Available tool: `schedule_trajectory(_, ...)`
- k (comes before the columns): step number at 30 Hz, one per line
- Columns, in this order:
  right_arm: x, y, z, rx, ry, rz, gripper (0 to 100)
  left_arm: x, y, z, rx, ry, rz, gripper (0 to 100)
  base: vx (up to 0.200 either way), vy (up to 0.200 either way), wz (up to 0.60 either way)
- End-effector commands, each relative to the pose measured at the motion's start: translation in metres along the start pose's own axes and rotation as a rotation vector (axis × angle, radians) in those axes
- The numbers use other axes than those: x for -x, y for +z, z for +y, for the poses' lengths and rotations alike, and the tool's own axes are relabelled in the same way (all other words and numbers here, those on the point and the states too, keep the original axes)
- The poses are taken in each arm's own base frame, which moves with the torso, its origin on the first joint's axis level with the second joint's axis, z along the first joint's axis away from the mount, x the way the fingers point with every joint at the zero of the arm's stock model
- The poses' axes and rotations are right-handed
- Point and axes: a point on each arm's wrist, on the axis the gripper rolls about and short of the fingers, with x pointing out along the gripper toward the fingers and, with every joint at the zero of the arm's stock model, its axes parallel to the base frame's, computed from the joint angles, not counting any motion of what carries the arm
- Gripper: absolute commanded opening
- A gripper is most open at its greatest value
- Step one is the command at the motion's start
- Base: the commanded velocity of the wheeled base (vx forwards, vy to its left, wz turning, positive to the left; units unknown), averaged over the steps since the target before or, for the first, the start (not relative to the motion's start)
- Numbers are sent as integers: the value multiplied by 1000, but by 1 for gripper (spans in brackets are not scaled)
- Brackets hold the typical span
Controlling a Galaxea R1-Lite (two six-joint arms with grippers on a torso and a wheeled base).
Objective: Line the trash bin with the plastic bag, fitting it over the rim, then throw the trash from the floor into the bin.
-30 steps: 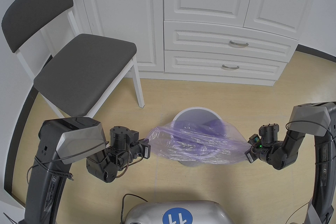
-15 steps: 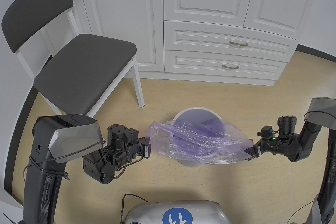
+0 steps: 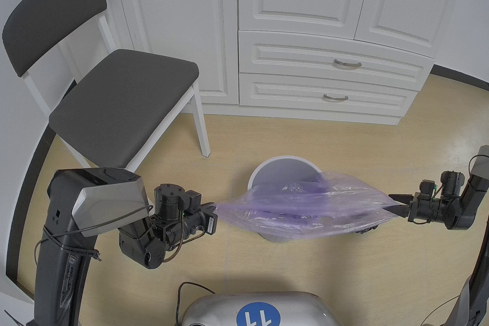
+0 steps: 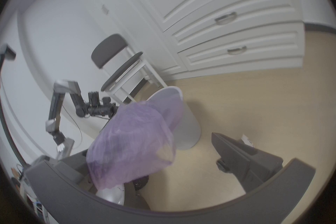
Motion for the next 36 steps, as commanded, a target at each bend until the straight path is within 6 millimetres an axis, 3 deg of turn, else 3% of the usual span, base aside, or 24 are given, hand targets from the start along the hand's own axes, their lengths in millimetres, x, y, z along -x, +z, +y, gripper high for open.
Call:
schedule_trajectory(1, 15, -20, -25, -88, -42, -14, 100, -3, -15, 13, -13, 26, 43, 0, 0, 0, 0)
schedule_trajectory(10, 22, -13, -29, -79, -61, -35, 100, -5, -10, 19, -7, 41, 26, 0, 0, 0, 0)
schedule_trajectory(14, 25, 17, -14, 31, -68, -79, 100, -4, -3, 16, -5, 36, 3, 0, 0, 0, 0)
schedule_trajectory(16, 23, 40, 8, 111, -73, -108, 100, -3, 6, 12, -8, 36, -32, 0, 0, 0, 0)
schedule_trajectory(17, 23, 40, 8, 111, -73, -108, 100, -3, 6, 12, -8, 36, -32, 0, 0, 0, 0)
schedule_trajectory(18, 11, 63, 39, 173, -140, -125, 100, -1, 16, 6, 12, 25, -74, 0, 0, 0, 0)
schedule_trajectory(22, -42, 79, 89, 254, -347, -121, 100, 4, 33, 0, 55, 14, -121, 0, 0, 0, 0)
schedule_trajectory(23, -42, 79, 89, 254, -347, -121, 100, 4, 33, 0, 55, 14, -121, 0, 0, 0, 0)
schedule_trajectory(24, -65, 84, 110, 309, -384, -122, 100, 5, 36, -1, 64, 11, -129, 0, 0, 0, 0)
schedule_trajectory(27, -82, 86, 128, 378, -405, -121, 100, 5, 37, -2, 70, 10, -132, 0, 0, 0, 0)
schedule_trajectory(28, -108, 85, 155, 511, -443, -97, 100, 6, 38, -2, 72, 8, -136, 0, 0, 0, 0)
schedule_trajectory(30, -108, 85, 155, 511, -443, -97, 100, 6, 38, -2, 72, 8, -136, 0, 0, 0, 0)
schedule_trajectory(32, -142, 61, 183, 722, -541, 28, 100, 8, 42, -2, 71, 8, -144, 0, 0, 0, 0)
schedule_trajectory(33, -143, 60, 183, 729, -542, 33, 100, 8, 42, -2, 71, 8, -144, 0, 0, 0, 0)
schedule_trajectory(36, -160, 29, 181, 874, -565, 167, 100, 8, 42, -2, 71, 8, -146, 0, 0, 0, 0)
